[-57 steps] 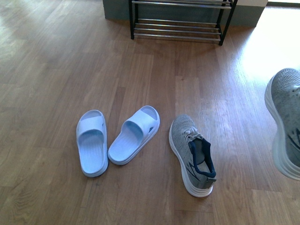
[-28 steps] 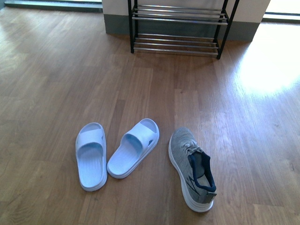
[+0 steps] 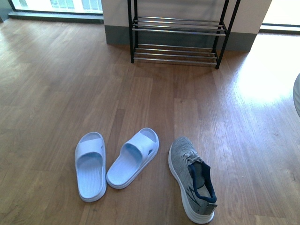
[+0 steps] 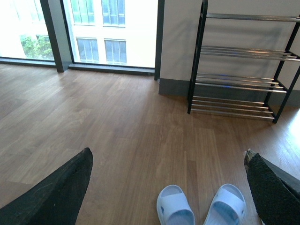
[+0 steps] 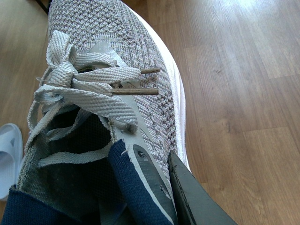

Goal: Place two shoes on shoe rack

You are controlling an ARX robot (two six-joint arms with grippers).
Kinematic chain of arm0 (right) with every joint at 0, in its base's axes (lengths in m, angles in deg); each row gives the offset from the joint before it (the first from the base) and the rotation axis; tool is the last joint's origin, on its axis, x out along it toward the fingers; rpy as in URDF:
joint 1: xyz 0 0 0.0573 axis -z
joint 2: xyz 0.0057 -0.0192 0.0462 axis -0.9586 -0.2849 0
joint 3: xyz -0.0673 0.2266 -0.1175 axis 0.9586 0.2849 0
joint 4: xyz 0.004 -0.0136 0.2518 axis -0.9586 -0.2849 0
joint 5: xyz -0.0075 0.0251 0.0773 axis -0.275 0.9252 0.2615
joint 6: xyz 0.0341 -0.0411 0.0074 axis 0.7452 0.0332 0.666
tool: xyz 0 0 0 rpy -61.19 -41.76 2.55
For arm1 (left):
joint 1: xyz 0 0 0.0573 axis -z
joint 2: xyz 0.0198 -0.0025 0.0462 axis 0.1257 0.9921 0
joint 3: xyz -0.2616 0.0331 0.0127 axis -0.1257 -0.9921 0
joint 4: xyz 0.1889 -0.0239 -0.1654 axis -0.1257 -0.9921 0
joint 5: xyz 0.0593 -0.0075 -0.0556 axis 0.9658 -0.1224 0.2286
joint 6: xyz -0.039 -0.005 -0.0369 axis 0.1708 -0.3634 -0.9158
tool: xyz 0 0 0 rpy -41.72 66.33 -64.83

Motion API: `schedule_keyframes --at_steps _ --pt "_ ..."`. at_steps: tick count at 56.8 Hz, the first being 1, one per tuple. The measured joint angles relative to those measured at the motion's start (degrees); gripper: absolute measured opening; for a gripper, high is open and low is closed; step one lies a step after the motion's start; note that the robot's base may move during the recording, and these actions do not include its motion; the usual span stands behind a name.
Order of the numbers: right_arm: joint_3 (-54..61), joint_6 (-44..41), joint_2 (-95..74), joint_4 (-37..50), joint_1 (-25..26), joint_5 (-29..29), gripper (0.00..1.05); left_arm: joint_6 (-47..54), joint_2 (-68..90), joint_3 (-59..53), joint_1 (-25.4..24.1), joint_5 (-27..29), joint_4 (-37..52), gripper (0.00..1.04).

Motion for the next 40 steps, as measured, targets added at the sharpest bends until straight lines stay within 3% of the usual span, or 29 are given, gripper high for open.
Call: schedule_keyframes --at_steps 40 --pt "0.07 0.28 0.0 0.0 0.26 0.0 0.01 0.02 -0.02 0.0 -0.02 -0.2 0.0 0.95"
